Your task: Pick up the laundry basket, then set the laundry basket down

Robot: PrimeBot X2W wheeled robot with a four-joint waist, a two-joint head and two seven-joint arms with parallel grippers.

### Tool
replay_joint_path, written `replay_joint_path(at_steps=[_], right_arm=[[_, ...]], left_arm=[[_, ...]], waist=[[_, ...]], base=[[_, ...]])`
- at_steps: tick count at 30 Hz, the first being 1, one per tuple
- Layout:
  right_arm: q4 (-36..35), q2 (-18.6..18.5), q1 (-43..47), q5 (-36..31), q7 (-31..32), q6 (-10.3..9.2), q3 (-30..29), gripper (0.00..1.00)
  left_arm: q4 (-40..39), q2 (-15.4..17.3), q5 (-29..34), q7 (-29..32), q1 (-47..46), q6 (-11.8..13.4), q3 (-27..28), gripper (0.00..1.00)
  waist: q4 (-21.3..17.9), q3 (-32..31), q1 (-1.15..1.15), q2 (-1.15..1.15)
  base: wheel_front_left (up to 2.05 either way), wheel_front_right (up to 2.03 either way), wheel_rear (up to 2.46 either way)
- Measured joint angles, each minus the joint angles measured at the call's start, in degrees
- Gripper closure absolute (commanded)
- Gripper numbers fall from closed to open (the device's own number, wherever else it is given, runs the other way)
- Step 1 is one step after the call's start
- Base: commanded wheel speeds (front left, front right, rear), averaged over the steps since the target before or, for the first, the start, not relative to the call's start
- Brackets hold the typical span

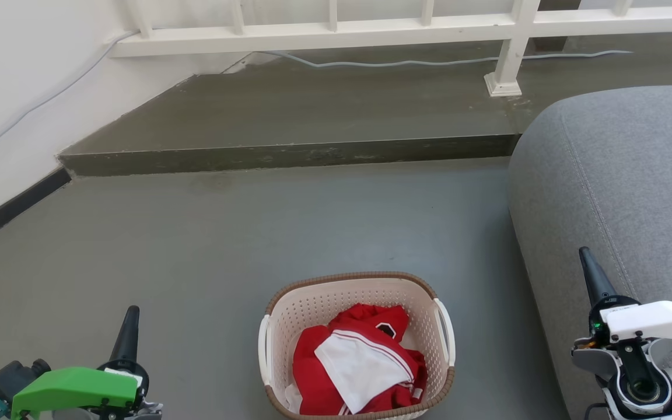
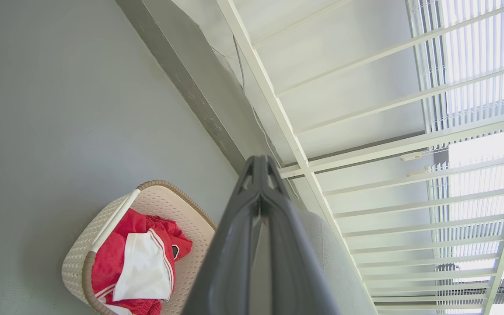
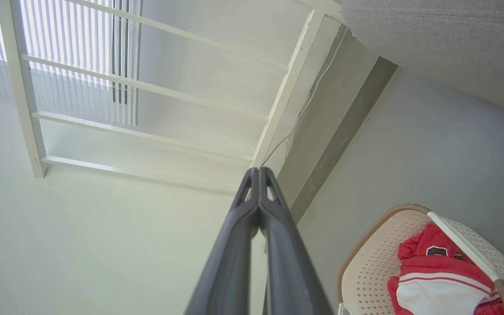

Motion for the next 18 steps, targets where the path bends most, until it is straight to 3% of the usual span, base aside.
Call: replay_joint_path(at_steps=[18], right_arm=[[0.73, 0.62, -1.16, 15.06, 2.99, 2.5, -4.01, 1.0]], left_arm=[[3.16, 0.12, -15.28, 2.97, -2.68, -3.47, 2.4, 1.0]], waist=[[1.12, -0.57, 0.0, 0.0]], base=[[0.0, 0.0, 0.0]])
